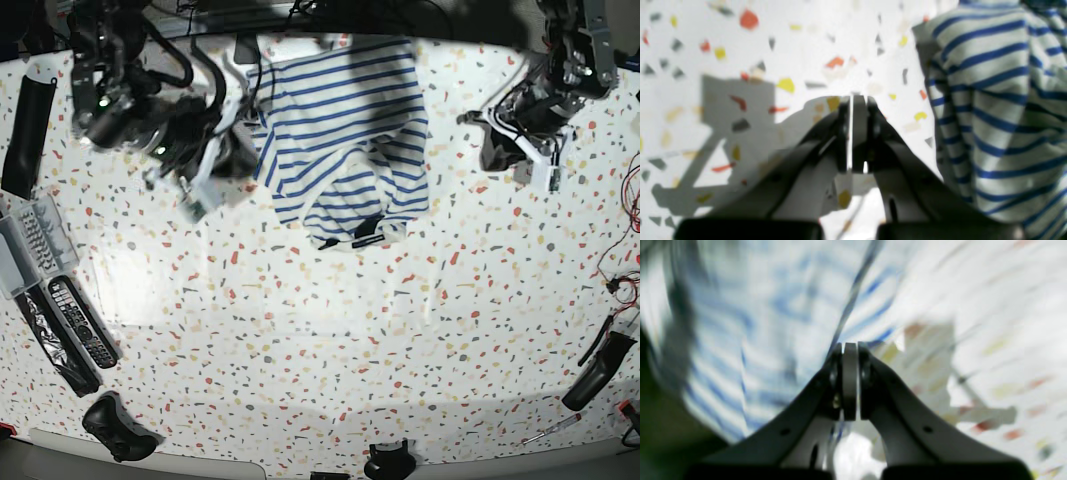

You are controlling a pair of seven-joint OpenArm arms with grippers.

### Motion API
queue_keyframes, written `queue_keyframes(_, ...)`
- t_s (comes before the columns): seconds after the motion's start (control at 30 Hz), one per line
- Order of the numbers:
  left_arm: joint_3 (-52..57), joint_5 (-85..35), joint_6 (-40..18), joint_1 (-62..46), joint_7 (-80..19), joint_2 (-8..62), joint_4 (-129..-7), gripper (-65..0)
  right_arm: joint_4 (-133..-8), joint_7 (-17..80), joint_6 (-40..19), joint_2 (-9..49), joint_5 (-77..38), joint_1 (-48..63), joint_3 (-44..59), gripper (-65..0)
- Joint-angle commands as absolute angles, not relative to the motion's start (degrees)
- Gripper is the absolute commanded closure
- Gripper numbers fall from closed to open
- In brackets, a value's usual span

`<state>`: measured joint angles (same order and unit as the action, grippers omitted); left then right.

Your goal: Layout the t-shirt on the table in an organized manner, then fold the t-shirt properly

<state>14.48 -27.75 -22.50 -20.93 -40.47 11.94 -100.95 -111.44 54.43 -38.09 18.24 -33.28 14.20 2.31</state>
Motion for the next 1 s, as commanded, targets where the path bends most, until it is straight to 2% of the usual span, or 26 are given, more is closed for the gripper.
queue_keyframes(0.0,14.63,-28.62,-22.70,-20.82,-39.38,12.29,-103.15,0.0,-112.64,53.54,-38.30,18.57,-35.73,12.93,2.35,0.0)
queue_keyframes(0.2,14.63,-30.20,-22.70,-20.99,-40.73,12.29,-108.49,0.0,-112.66,55.94,-38.13,15.79,-36.99,10.15,1.85,0.0)
queue_keyframes(0.33,14.66,-29.89,-22.70,-21.71,-45.45,12.47,-110.10,0.0,-112.86,58.89,-37.60,15.40,-36.23,10.52,2.04,0.0)
queue_keyframes(0.43,15.79,-29.91,-22.70,-24.88,-44.36,12.58,-112.77,0.0,-114.45,60.29,-37.50,15.40,-36.25,12.86,4.60,0.0)
queue_keyframes(0.73,28.10,-30.52,-22.70,-38.59,-43.13,12.58,-117.54,0.0,-123.13,60.97,-37.54,15.31,-44.66,29.08,26.30,0.0)
queue_keyframes(0.97,34.39,-30.52,-22.70,-50.61,-45.32,12.58,-117.47,0.0,-124.75,63.33,-39.68,10.57,-45.63,43.94,39.90,0.0)
